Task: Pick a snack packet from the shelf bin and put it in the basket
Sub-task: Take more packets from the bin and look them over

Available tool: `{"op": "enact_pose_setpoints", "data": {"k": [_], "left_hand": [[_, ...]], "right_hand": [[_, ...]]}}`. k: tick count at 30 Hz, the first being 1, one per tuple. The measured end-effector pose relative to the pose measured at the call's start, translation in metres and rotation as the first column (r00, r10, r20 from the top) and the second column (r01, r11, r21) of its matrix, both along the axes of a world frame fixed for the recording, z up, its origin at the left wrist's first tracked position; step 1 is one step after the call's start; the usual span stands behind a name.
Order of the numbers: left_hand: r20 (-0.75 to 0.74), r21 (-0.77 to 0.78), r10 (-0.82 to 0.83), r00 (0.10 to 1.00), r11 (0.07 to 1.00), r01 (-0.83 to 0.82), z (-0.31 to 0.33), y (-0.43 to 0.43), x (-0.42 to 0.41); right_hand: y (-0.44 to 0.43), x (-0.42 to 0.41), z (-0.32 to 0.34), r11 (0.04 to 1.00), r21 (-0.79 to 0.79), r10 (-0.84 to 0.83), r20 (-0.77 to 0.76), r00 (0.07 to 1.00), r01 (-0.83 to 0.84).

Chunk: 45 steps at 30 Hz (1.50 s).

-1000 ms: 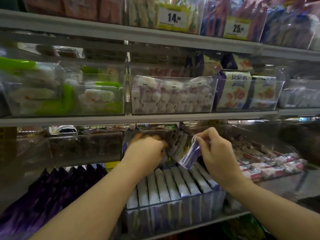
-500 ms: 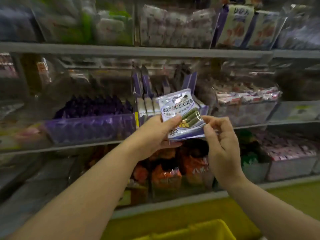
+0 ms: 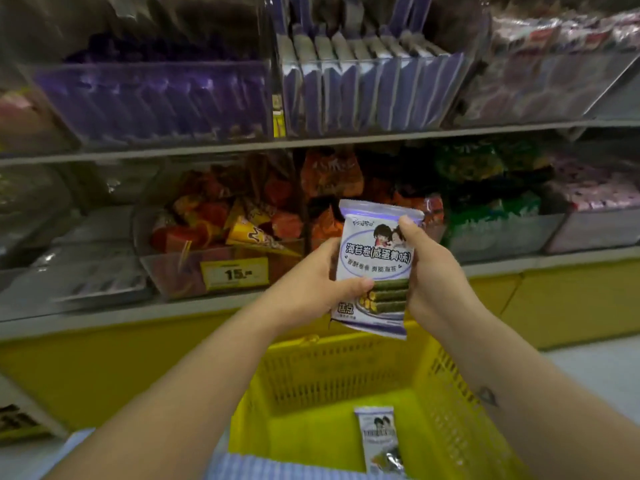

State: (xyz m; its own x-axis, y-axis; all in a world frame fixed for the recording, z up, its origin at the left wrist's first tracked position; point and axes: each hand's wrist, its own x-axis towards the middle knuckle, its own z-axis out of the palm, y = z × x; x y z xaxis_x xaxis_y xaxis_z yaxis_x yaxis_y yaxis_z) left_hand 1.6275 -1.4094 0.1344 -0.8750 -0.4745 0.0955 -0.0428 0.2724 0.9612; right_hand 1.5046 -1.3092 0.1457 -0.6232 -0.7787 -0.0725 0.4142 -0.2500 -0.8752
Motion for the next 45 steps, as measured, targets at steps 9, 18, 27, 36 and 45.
{"op": "enact_pose_setpoints", "data": {"k": [9,18,27,36,45], "left_hand": [[-0.099,0.33,0.317,0.943,0.905,-0.269,-0.023,0.002,-0.016],[-0.054,0.52,0.282,0.958,0.827,-0.214,-0.015,-0.009,-0.019],[-0.091,0.506,0.256,0.962,0.844,-0.177,-0.012,-0.015,-0.015],[-0.129,0.545,0.167,0.978,0.835,-0.071,-0.008,-0.017,-0.012],[-0.135,0.639,0.226,0.965,0.764,-0.089,-0.005,-0.026,-0.011]], "right_hand": [[-0.01,0.003,-0.043,0.999,0.046,-0.001,-0.116,0.993,0.006],[-0.015,-0.016,-0.039,0.998,0.004,0.061,-0.081,0.995,-0.061],[-0.011,-0.022,-0.038,0.998,0.028,0.056,-0.171,0.984,-0.052],[-0.007,-0.024,-0.032,0.994,0.013,0.105,-0.226,0.968,-0.105],[0.015,-0.034,-0.028,0.81,0.319,0.571,-0.239,0.785,-0.492]]}}
